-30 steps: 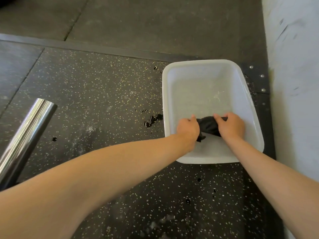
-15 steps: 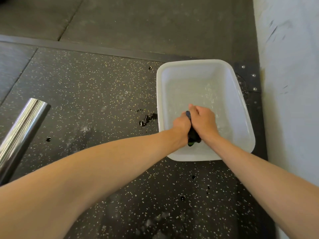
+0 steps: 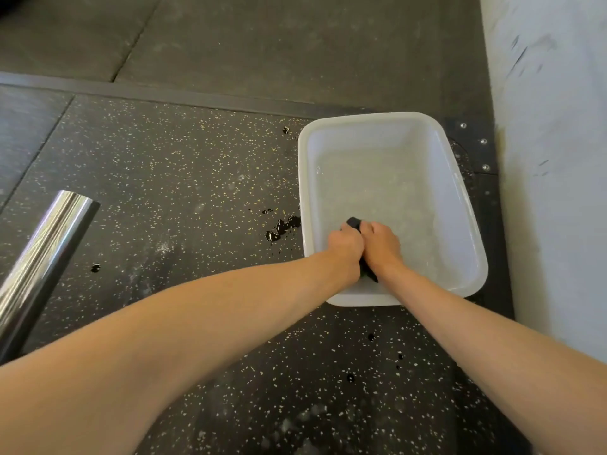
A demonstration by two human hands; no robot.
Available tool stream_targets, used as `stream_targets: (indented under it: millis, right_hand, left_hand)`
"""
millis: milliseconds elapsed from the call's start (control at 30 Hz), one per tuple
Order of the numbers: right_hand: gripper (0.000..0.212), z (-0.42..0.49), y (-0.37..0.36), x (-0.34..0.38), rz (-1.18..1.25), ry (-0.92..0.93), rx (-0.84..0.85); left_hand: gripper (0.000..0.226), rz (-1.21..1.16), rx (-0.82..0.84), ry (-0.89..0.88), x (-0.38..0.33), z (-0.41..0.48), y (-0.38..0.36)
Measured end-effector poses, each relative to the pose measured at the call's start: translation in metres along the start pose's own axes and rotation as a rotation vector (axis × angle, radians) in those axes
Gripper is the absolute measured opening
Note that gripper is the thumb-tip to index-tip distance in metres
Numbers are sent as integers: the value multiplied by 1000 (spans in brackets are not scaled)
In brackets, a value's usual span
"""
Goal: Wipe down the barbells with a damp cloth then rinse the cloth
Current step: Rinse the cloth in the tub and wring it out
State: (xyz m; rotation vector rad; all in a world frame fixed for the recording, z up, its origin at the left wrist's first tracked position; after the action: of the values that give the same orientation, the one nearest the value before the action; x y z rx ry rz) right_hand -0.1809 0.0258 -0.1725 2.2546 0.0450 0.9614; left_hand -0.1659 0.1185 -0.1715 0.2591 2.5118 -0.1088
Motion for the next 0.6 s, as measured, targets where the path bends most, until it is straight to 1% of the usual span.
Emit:
stream_targets:
  millis: [67,100,200,233,267,333,400,433,467,533,600]
  right_hand:
    - [47,-9,2,14,143,70,-21]
    - [50,-10,5,20,141,115,-33]
    - [60,-2,22,25,-78,250,-103]
    - [61,4,30,21,-153,262,-143]
    - [61,10,38,14,-213,247,-188]
    - [58,21,55,-5,-287,148,-301]
    - [52,22,71,-24,-320,21,-395]
    - [50,20,73,-30,-348,-24,-409]
    - [48,18,70,-33,-390,-42,-398]
    - [42,16,49,-28,-436,-49,-305]
    - [34,14,22,-16,-320,-56,-178]
  left_hand:
    - [37,-23,27,1,-6,2,4]
    - [37,-18,46,-9,-9,2,6]
    - [39,13,80,-15,-6,0,1]
    - [41,34,80,-37,-4,-4,-3]
    - [43,65,83,-51,0,-6,-7]
    - [48,113,42,-80,4,-7,-10]
    - [48,97,-14,-53,6,-10,-6]
    - [47,82,-39,-38,7,-10,-3]
    - [45,62,-34,-23,9,-4,-1]
    - [39,-7,33,-3,9,3,-1]
    - [37,-52,115,25,7,5,-5]
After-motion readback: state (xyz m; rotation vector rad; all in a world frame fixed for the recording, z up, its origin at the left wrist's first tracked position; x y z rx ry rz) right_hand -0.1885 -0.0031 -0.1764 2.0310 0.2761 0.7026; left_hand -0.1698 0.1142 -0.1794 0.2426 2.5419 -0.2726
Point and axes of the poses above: each hand's wrist, its own z-axis towards the middle knuckle, its own y-axis out of the back of the hand, x = y × z, the point moved 7 cm from there along z, towards the middle knuckle, and after that the axes turned 6 degrees about -y, right-handed, at the moved point
